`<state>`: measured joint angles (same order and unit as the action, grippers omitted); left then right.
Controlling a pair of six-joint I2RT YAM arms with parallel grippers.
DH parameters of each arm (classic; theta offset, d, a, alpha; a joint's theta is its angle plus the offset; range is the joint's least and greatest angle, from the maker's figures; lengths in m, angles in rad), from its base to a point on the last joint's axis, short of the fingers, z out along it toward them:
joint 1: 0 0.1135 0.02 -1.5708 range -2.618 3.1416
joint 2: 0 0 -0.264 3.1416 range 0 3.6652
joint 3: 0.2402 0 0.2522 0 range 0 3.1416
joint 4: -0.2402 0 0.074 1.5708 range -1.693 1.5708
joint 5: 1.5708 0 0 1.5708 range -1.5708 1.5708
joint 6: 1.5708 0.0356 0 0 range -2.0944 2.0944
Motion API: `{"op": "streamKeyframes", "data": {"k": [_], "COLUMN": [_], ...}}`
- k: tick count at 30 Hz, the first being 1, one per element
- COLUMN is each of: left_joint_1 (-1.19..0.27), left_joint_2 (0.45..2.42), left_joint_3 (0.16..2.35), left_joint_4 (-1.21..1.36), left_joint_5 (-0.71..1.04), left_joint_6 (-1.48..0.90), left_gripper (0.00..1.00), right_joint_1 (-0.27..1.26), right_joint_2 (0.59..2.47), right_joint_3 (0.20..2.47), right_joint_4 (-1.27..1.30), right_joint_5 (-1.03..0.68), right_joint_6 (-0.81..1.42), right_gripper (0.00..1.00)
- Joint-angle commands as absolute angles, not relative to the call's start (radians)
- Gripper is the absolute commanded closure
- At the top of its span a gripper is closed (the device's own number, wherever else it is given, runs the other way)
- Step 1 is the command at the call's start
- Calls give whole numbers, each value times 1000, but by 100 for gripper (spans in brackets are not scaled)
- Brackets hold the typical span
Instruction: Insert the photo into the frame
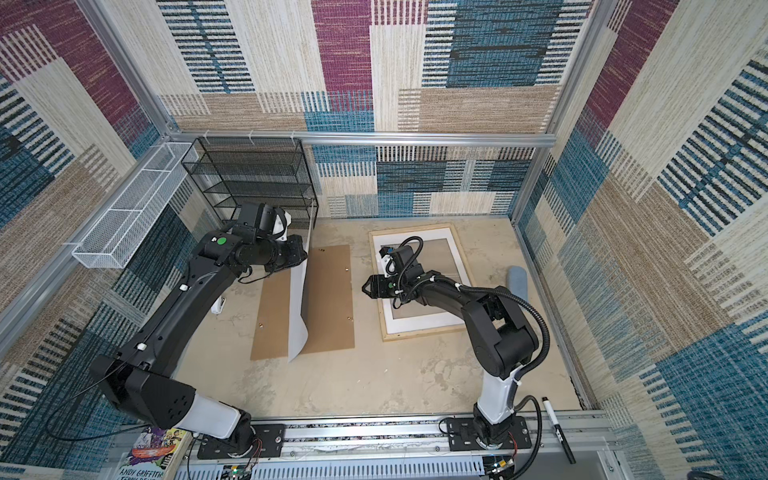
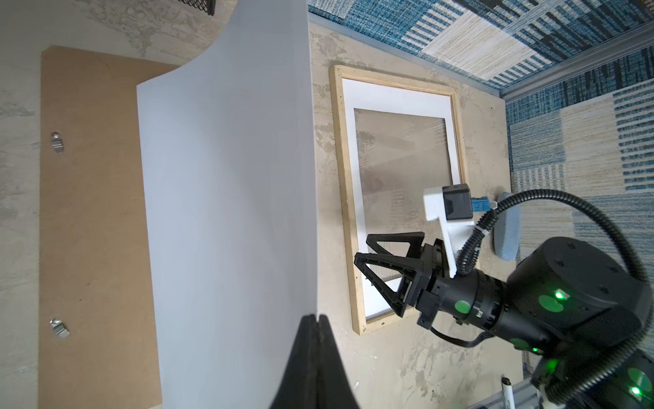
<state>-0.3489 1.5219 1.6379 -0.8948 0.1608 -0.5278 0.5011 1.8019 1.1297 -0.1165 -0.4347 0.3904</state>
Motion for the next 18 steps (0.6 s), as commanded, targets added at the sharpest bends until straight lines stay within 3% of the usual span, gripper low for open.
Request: {"op": "streamKeyframes", "data": {"k": [1, 11, 18], "left_joint_1": [-362, -407, -453], "left_joint_2": [1533, 1590, 1661], "left_joint_3": [1623, 1536, 1521], "left_joint_4": [-835, -679, -601], "left_joint_5": [192, 264, 292], "left_joint_6": [-562, -622, -637], "left_gripper": [100, 100, 100], "right_joint_1": [494, 424, 390], "right_joint_2": [1788, 1788, 1743], "right_joint_3": [1121, 1032, 1025], "right_joint_4": [-86, 25, 49], "right_joint_5": [-434, -590, -631], "right_joint_6": [377, 437, 463], "right_gripper": [37, 34, 22]}}
